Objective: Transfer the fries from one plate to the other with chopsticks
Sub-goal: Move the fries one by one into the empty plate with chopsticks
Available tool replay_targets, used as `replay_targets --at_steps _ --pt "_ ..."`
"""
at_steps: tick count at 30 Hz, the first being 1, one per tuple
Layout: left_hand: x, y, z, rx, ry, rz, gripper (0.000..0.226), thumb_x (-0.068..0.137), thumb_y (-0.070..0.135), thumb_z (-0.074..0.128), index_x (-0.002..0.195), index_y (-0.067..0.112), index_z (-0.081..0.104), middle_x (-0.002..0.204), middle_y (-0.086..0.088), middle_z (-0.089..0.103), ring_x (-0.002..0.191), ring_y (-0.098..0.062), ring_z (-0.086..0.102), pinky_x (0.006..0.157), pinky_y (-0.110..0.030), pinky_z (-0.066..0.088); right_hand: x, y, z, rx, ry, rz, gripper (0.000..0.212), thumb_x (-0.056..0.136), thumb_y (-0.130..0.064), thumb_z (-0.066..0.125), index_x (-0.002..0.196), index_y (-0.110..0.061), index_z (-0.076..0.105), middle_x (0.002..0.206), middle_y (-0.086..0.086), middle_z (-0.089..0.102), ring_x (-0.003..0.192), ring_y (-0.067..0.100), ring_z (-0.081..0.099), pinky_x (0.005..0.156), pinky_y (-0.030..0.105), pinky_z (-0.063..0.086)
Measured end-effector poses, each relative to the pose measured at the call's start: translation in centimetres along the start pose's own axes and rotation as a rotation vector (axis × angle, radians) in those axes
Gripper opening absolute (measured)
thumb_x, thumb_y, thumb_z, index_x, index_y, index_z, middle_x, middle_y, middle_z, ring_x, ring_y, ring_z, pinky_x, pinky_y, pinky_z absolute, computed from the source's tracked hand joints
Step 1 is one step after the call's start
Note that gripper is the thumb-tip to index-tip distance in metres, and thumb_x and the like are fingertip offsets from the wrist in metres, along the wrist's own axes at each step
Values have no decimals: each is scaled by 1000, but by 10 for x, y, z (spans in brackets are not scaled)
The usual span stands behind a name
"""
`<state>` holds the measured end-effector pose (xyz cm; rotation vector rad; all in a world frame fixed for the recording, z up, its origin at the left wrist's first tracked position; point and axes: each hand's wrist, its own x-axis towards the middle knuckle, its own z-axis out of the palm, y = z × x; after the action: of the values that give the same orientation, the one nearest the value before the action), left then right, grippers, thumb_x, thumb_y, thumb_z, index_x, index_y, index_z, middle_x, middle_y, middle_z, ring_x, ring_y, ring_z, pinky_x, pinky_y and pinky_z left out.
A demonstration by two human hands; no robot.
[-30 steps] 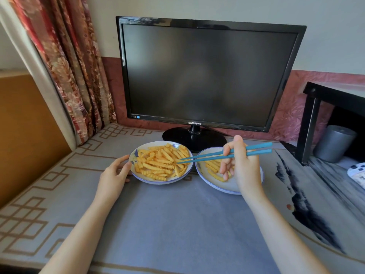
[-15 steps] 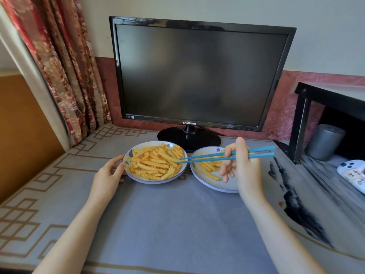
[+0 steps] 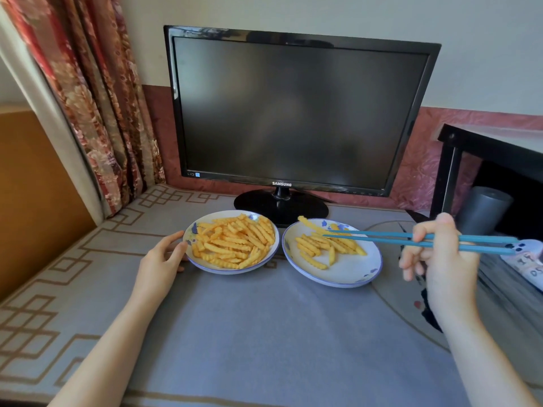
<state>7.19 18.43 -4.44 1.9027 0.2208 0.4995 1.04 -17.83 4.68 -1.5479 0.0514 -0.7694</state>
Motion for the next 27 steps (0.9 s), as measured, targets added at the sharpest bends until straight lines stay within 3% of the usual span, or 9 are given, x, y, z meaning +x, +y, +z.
replay_targets --at_steps 10,27 --pt "0 -1 0 18 0 -4 31 97 17 48 127 13 57 95 -3 66 72 -9 60 51 -1 44 -4 6 -46 -45 117 -5 41 102 -26 29 67 -10 44 39 9 51 27 17 38 35 23 23" --pt "0 1 0 18 2 -5 30 97 16 48 125 15 58 93 -5 67 68 -13 59 51 0 42 -19 -2 -18 -67 -36 -22 41 103 -26 30 71 -9 48 42 11 50 32 20 38 35 23 24"
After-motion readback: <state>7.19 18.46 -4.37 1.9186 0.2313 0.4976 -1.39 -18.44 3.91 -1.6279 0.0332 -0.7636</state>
